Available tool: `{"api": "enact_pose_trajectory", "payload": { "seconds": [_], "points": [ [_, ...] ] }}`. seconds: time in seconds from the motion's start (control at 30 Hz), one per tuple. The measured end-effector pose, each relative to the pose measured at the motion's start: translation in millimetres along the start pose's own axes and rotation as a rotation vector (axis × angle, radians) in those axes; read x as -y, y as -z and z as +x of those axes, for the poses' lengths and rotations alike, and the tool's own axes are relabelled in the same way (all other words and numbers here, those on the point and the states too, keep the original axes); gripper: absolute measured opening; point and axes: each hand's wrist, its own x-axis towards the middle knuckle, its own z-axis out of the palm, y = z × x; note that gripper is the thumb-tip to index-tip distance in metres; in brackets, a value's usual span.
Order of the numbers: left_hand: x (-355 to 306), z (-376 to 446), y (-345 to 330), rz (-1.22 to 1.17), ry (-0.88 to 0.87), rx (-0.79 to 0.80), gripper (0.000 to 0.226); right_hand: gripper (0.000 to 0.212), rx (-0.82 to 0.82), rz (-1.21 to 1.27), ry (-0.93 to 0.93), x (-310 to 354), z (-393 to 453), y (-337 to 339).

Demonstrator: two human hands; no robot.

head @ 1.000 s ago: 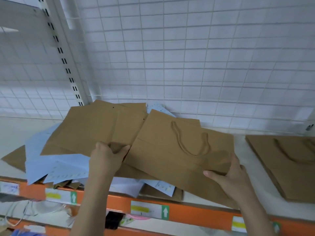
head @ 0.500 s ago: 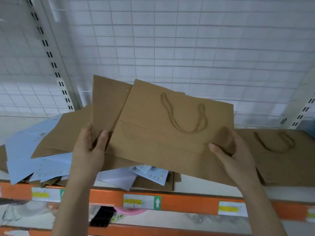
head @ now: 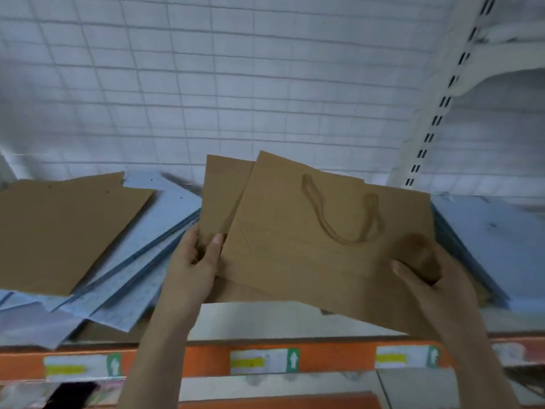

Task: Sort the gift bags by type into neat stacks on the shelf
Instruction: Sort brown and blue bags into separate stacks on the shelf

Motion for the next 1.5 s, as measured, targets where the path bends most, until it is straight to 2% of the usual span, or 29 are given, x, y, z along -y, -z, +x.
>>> {"api": "enact_pose_trajectory", "payload": {
  "seconds": [0.1,0.23,0.4,0.5,0.6,0.73,0.9,1.2,1.5],
  "points": [
    [2.3,-7.8,-51.8,-0.056,0.049,0.029,0.021,0.065,-0.019,-0.035,-0.029,-32.8,16.1,32.5],
    [13.7,-18.2,-104.1,-0.089,0.195,0.06,0.014,0.063,0.012,-0.036,-0.066,-67.7,31.5,68.2],
    [29.6,-22.7,-151.4,0.068,0.269,0.084,0.014,0.06,0.058,-0.087,-0.089,-103.1,46.4,87.8],
    [34.0,-25.1,-168.2,0.334,0.192,0.056,0.024,0.06,0.08,-0.12,-0.065,-115.3,49.5,85.8],
    [32.4,-29.4,-177.9,0.488,0.155,-0.036,0.038,0.061,0.092,-0.115,-0.047,-117.8,52.3,81.5],
    [42.0,-32.3,-179.3,0.596,0.031,-0.083,0.033,0.063,0.104,-0.114,-0.016,-112.6,60.5,76.1],
    [47.3,-37.9,-173.8,0.645,0.001,-0.127,0.03,0.063,0.097,-0.254,0.05,-99.0,78.2,67.0],
    [47.4,-36.1,-169.0,0.712,-0.051,-0.13,0.027,0.061,0.209,-0.396,0.069,-105.0,105.9,31.7],
    [54.1,-24.5,-171.5,0.761,-0.105,-0.081,0.026,0.04,0.116,-0.526,0.105,-108.5,97.6,14.6]
  ]
}}
